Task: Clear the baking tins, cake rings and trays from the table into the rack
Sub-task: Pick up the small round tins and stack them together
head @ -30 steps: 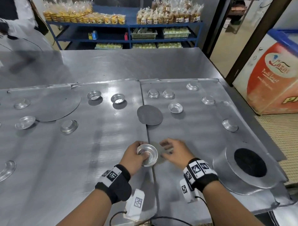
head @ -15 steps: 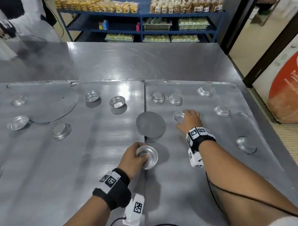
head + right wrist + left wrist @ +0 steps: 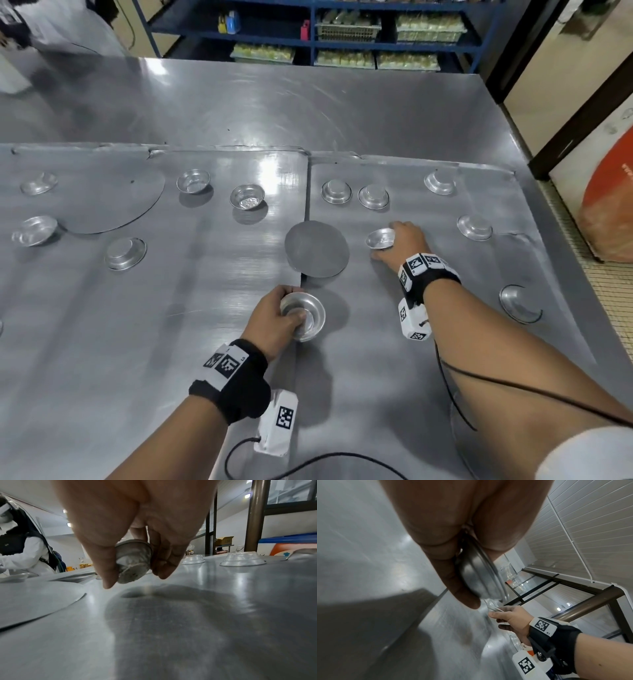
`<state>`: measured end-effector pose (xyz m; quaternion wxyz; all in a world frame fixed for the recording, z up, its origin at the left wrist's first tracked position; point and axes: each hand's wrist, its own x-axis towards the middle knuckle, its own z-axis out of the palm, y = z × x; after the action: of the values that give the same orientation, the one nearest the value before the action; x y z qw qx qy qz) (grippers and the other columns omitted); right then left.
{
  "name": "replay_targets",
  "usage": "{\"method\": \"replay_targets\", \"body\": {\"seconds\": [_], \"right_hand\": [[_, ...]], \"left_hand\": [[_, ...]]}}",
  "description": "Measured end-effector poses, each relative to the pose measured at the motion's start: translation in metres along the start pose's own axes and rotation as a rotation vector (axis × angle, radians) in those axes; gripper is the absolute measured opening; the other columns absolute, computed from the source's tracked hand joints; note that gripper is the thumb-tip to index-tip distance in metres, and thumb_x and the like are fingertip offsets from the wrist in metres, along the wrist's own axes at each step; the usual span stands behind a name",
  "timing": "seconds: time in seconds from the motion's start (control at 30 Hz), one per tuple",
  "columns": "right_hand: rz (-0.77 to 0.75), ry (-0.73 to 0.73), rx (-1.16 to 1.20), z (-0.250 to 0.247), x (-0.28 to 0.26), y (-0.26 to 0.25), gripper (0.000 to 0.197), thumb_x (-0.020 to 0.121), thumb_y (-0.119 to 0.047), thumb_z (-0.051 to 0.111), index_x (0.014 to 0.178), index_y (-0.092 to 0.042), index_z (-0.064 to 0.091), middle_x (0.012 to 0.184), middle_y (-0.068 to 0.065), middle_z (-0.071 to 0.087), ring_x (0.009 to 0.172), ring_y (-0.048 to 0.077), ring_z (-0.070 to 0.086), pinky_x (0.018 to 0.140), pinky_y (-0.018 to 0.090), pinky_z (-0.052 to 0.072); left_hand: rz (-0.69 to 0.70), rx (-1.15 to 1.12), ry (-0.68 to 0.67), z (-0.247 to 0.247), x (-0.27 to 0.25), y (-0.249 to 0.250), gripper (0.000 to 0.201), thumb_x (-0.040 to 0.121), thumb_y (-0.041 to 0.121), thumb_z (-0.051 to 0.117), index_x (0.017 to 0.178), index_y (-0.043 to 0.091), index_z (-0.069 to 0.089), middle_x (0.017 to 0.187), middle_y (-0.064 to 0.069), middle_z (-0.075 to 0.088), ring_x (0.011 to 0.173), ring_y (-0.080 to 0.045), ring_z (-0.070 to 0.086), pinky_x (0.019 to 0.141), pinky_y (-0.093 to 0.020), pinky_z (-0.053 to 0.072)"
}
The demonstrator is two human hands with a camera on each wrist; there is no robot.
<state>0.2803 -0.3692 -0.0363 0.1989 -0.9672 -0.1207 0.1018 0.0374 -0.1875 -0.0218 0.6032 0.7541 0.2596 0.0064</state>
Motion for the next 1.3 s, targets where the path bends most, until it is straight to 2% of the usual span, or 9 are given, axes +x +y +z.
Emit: {"method": "replay_targets", "body": {"seconds": [0.1, 0.23, 0.37, 0.5, 0.73, 0.8, 0.9, 1.13, 1.3], "right_hand": [[0.014, 0.06, 0.061, -0.002, -0.018, -0.005, 0.042, 0.064, -0.032, 0.082, 0.094, -0.011, 0.061, 0.103, 0.013, 0.062, 0.101, 0.034, 0.059, 0.071, 0.025, 0.036], [-0.016, 0.089, 0.145, -0.014, -0.059, -0.022, 0.071, 0.066, -0.03, 0.087, 0.128, -0.009, 0.059, 0.126, 0.013, 0.058, 0.12, 0.031, 0.055, 0.095, 0.03, 0.042], [-0.098, 0.111, 0.246, -0.017, -0.117, -0.048, 0.079, 0.062, -0.028, 0.091, 0.132, -0.011, 0.059, 0.13, 0.007, 0.058, 0.12, 0.026, 0.056, 0.102, 0.027, 0.04], [-0.17, 0.077, 0.33, -0.011, -0.176, -0.071, 0.079, 0.061, -0.026, 0.093, 0.132, -0.014, 0.06, 0.13, 0.002, 0.058, 0.117, 0.018, 0.057, 0.098, 0.018, 0.037], [-0.291, -0.034, 0.411, 0.008, -0.24, -0.089, 0.082, 0.065, -0.03, 0.09, 0.138, -0.017, 0.056, 0.135, -0.009, 0.053, 0.123, 0.005, 0.051, 0.108, 0.019, 0.037], [-0.304, -0.046, 0.419, 0.015, -0.247, -0.091, 0.083, 0.066, -0.033, 0.09, 0.14, -0.019, 0.054, 0.136, -0.01, 0.052, 0.125, 0.005, 0.05, 0.11, 0.02, 0.036], [-0.303, -0.053, 0.443, 0.023, -0.253, -0.092, 0.083, 0.067, -0.036, 0.089, 0.14, -0.017, 0.054, 0.137, -0.007, 0.052, 0.125, 0.006, 0.051, 0.111, 0.024, 0.038], [-0.342, -0.15, 0.46, 0.029, -0.252, -0.082, 0.086, 0.069, -0.053, 0.081, 0.144, -0.027, 0.048, 0.14, -0.014, 0.052, 0.129, -0.001, 0.047, 0.111, 0.029, 0.039], [-0.307, -0.274, 0.435, 0.014, -0.233, -0.063, 0.087, 0.062, -0.03, 0.086, 0.142, -0.027, 0.052, 0.134, -0.013, 0.059, 0.124, 0.001, 0.054, 0.107, 0.025, 0.043]], "left_hand": [[0.018, 0.018, -0.013, -0.005, -0.005, -0.003, 0.028, 0.081, -0.002, 0.066, 0.102, 0.017, 0.064, 0.09, 0.002, 0.071, 0.082, -0.013, 0.066, 0.074, -0.028, 0.051], [0.032, 0.009, -0.05, -0.015, -0.011, -0.004, 0.031, 0.076, 0.008, 0.067, 0.106, 0.015, 0.065, 0.089, 0.002, 0.069, 0.081, -0.013, 0.065, 0.074, -0.031, 0.053], [-0.03, -0.082, -0.074, -0.023, -0.017, -0.004, 0.027, 0.08, 0.001, 0.064, 0.104, 0.012, 0.065, 0.084, -0.001, 0.069, 0.077, -0.019, 0.064, 0.072, -0.038, 0.053], [-0.091, -0.182, -0.086, -0.03, -0.022, -0.007, 0.015, 0.087, 0.02, 0.065, 0.1, 0.014, 0.068, 0.093, -0.01, 0.073, 0.084, -0.026, 0.067, 0.082, -0.048, 0.056], [-0.098, -0.239, -0.185, -0.038, -0.041, -0.004, 0.05, 0.085, 0.06, 0.062, 0.102, 0.013, 0.069, 0.1, -0.01, 0.073, 0.091, -0.027, 0.071, 0.081, -0.044, 0.058], [-0.075, -0.237, -0.236, -0.037, -0.046, -0.001, 0.049, 0.079, 0.055, 0.069, 0.101, 0.011, 0.067, 0.093, -0.008, 0.073, 0.084, -0.024, 0.069, 0.074, -0.04, 0.057], [-0.043, -0.152, -0.279, -0.033, -0.046, -0.001, 0.046, 0.068, 0.037, 0.076, 0.103, 0.01, 0.065, 0.095, -0.01, 0.074, 0.084, -0.026, 0.069, 0.081, -0.046, 0.056], [0.006, -0.068, -0.367, -0.028, -0.034, -0.008, 0.04, 0.067, 0.015, 0.062, 0.106, 0.009, 0.062, 0.095, -0.012, 0.071, 0.087, -0.027, 0.067, 0.083, -0.047, 0.055], [0.008, -0.046, -0.387, -0.017, -0.026, -0.005, 0.026, 0.079, 0.003, 0.054, 0.102, 0.01, 0.064, 0.091, -0.01, 0.07, 0.085, -0.024, 0.065, 0.077, -0.041, 0.053]]}}
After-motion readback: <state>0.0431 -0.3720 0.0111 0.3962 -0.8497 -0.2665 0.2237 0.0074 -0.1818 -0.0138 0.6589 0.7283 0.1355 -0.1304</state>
